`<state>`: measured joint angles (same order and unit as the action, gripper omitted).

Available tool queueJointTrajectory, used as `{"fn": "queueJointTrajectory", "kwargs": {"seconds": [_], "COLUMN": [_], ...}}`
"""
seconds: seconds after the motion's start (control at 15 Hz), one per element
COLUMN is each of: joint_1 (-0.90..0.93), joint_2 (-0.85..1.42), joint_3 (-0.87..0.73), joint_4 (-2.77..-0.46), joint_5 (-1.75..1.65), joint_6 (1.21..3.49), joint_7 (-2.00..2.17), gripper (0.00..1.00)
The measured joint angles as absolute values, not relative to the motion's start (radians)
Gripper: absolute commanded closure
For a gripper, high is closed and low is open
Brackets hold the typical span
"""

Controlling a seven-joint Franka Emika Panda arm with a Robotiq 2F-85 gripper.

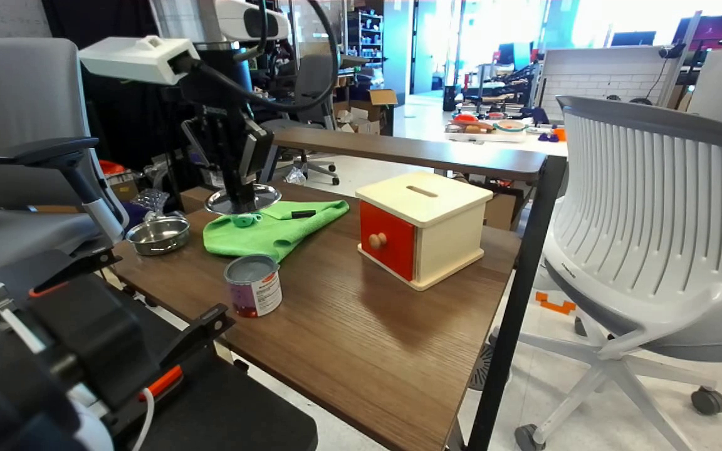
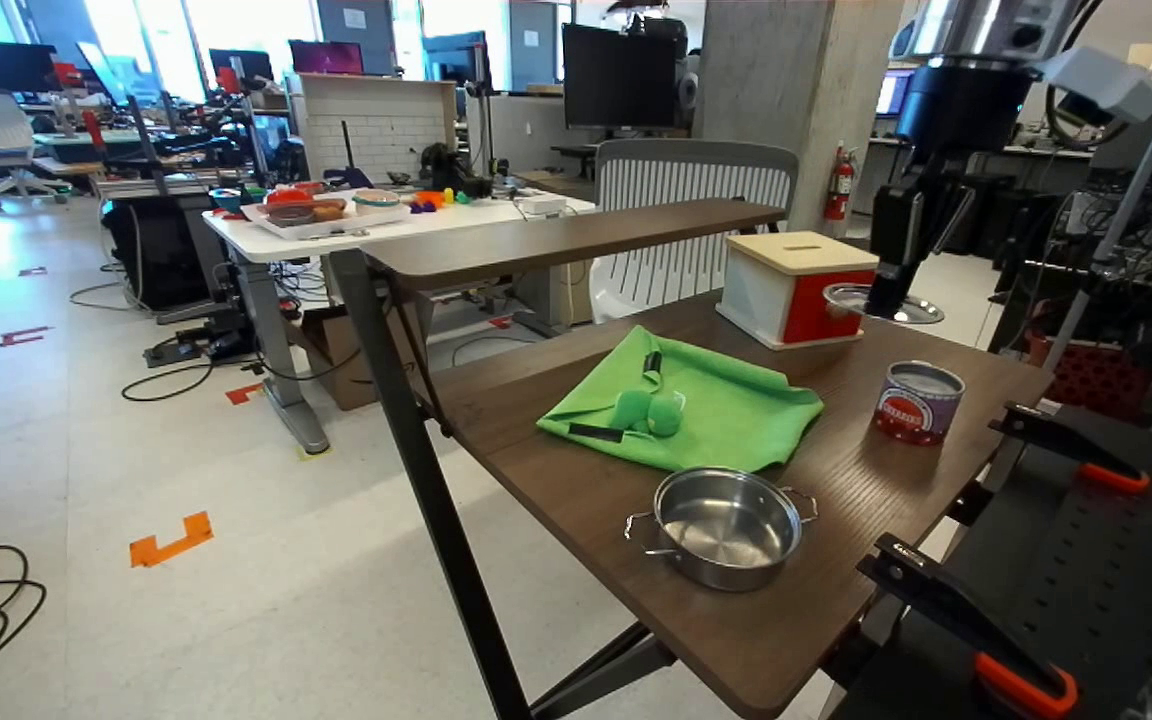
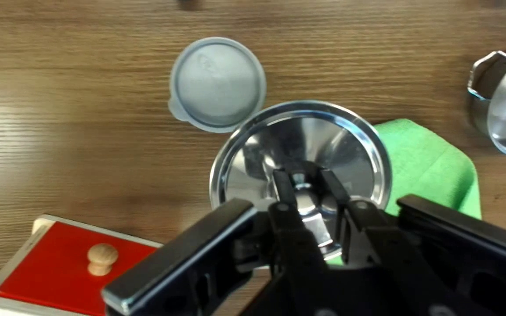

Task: Pick up the lid from the silver pot and put it on the table.

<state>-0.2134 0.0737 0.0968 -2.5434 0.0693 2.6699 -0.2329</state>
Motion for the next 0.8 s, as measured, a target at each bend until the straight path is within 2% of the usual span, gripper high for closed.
{"fn": "queueJointTrajectory", "kwargs": {"seconds": [0.47, 0.8], "joint_1": [-0.216, -0.234], "joint_2": [0.097, 0.190], "joint_3": [-0.092, -0.158], "joint_4": [-2.498, -2.452], "joint_5": [-0.042, -0.047], "joint_6": [2.646, 2.664], "joint_7": [-0.283, -0.284], "gripper": [0.95, 0.95]}}
